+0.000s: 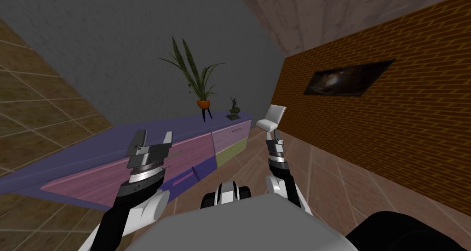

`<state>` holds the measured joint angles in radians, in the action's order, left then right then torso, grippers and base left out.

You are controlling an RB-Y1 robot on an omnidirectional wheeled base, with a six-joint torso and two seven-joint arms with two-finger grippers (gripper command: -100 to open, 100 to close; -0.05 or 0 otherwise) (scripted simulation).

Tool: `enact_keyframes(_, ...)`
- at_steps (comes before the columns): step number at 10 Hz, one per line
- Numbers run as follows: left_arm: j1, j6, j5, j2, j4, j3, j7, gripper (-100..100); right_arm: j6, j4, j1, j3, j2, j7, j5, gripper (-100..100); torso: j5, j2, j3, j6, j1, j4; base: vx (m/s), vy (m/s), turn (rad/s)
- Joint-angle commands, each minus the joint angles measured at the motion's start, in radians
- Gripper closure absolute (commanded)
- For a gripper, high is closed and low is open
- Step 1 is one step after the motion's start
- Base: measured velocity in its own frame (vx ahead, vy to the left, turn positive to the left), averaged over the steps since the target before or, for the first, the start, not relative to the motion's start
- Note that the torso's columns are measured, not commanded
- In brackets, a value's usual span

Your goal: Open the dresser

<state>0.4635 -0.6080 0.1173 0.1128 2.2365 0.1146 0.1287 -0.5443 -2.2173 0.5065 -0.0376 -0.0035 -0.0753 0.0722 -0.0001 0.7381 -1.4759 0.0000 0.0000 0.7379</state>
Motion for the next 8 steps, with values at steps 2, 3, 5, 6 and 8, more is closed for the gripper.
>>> enact_keyframes(2, -0.029, -0.005, -0.007, 0.018, -0.098, 0.037, 0.008, -100, 0.000, 0.000, 0.000, 0.000, 0.000, 0.000, 0.000, 0, 0.000, 0.000, 0.000, 0.000, 0.001, 0.000, 0.081, -0.138, -0.021)
enact_keyframes(3, -0.039, -0.004, -0.008, 0.022, -0.126, 0.049, 0.011, -100, 0.000, 0.000, 0.000, 0.000, 0.000, 0.000, 0.000, 0, 0.000, 0.000, 0.000, 0.000, 0.001, 0.000, 0.074, -0.149, -0.025)
enact_keyframes(5, -0.049, -0.003, -0.010, 0.026, -0.155, 0.062, 0.013, -100, 0.000, 0.000, 0.000, 0.000, 0.000, 0.000, 0.000, 0, 0.000, 0.000, 0.000, 0.000, -0.002, 0.000, 0.071, -0.143, -0.012)
enact_keyframes(6, -0.060, -0.003, -0.012, 0.029, -0.185, 0.075, 0.016, -100, 0.000, 0.000, 0.000, 0.000, 0.000, 0.000, 0.000, 0, 0.000, 0.001, 0.000, 0.000, 0.002, 0.000, 0.060, -0.098, -0.017)
enact_keyframes(8, -0.082, -0.001, -0.016, 0.037, -0.243, 0.103, 0.021, -100, 0.000, 0.000, 0.000, 0.000, 0.000, 0.000, 0.000, 0, 0.000, -0.001, -0.001, 0.000, -0.001, 0.000, 0.094, -0.161, -0.032)
